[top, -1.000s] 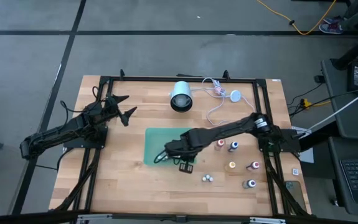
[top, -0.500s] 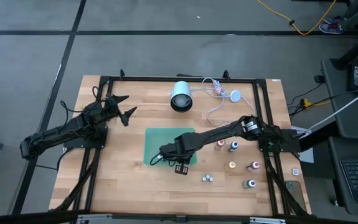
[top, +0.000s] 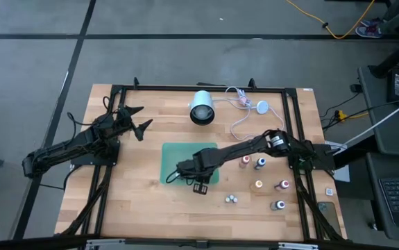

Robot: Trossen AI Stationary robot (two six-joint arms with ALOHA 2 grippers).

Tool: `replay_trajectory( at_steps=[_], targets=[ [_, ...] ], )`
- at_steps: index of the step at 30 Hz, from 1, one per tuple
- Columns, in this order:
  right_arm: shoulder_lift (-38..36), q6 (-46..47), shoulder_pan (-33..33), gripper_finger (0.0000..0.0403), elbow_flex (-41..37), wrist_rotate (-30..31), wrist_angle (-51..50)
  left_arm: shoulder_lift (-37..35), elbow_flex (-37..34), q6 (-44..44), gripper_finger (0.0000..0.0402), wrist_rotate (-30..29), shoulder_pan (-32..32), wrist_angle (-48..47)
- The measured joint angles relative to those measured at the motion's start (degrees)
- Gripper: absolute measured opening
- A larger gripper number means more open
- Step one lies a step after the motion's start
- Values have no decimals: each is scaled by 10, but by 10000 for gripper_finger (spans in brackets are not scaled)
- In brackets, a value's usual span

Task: Pick & Place food coloring
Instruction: Put the small red food coloring bottle into the bin

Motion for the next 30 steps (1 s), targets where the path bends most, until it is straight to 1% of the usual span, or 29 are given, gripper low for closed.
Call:
replay_trajectory(
  at_steps=[6,27,30],
  targets=[
    [1,5,-3,104,-1,-13,-1,0,0,0,361,0,0,0],
    [-1,-6,-3,106,11,-16,-11,0,0,0,361,0,0,0],
    [-1,-12,-3,113,11,-29,-11,0,0,0,361,0,0,0]
  ],
)
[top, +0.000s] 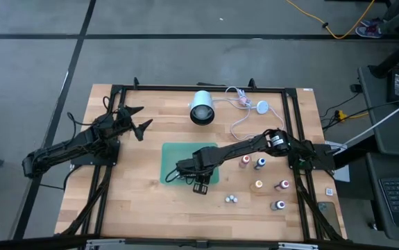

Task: Pick & Place food coloring
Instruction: Put the small red food coloring bottle into the bin, then put the right small black food coloring bottle into the bin

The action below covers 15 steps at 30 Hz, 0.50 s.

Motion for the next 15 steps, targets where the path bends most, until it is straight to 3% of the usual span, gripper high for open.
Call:
replay_trajectory(
  at_steps=[9,15],
  targets=[
    [0,0,0,196,0,5,0,0,0,0,361,0,0,0],
    [-20,2,0,218,1,5,-12,0,0,0,361,0,0,0]
  ],
)
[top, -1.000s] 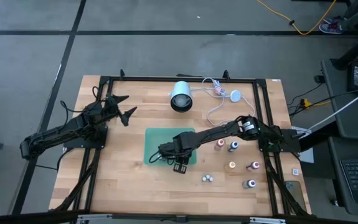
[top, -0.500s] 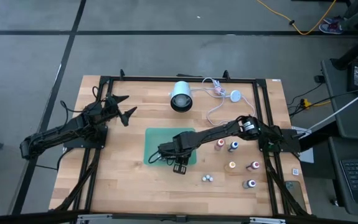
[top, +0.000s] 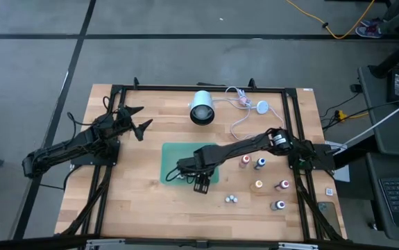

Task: Pick & Place food coloring
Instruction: Put the right small black food coloring bottle into the bin

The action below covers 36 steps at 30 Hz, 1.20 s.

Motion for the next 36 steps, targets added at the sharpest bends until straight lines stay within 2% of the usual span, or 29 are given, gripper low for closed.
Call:
replay_trajectory(
  at_steps=[10,16,20,29,36],
  targets=[
    [-36,-1,4,220,37,15,-32,0,0,0,361,0,0,0],
    [-72,-2,40,220,47,17,-38,0,0,0,361,0,0,0],
    [-102,20,75,220,13,23,-38,0,0,0,361,0,0,0],
    [-157,180,149,220,-108,51,-27,0,0,0,361,0,0,0],
    [-181,229,200,220,-179,57,3,0,0,0,361,0,0,0]
  ],
)
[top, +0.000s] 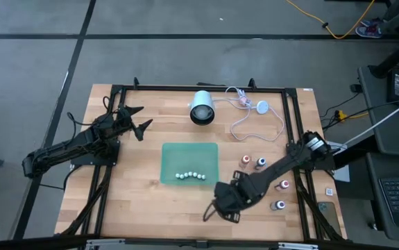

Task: Pick & Place food coloring
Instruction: Put the right small black food coloring bottle into the bin

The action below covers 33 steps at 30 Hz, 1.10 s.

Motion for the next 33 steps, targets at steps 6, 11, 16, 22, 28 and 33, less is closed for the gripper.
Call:
replay_trajectory(
  at_steps=[6,11,16,22,28,33],
  targets=[
    [0,32,22,220,-45,4,15,0,0,0,361,0,0,0],
    [0,57,26,220,-85,4,42,0,0,0,361,0,0,0],
    [0,55,27,220,-121,4,74,0,0,0,361,0,0,0],
    [0,52,27,220,-150,15,113,0,0,0,361,0,0,0],
    [0,46,27,220,-159,18,132,0,0,0,361,0,0,0],
    [0,39,26,217,-161,16,145,0,0,0,361,0,0,0]
  ],
)
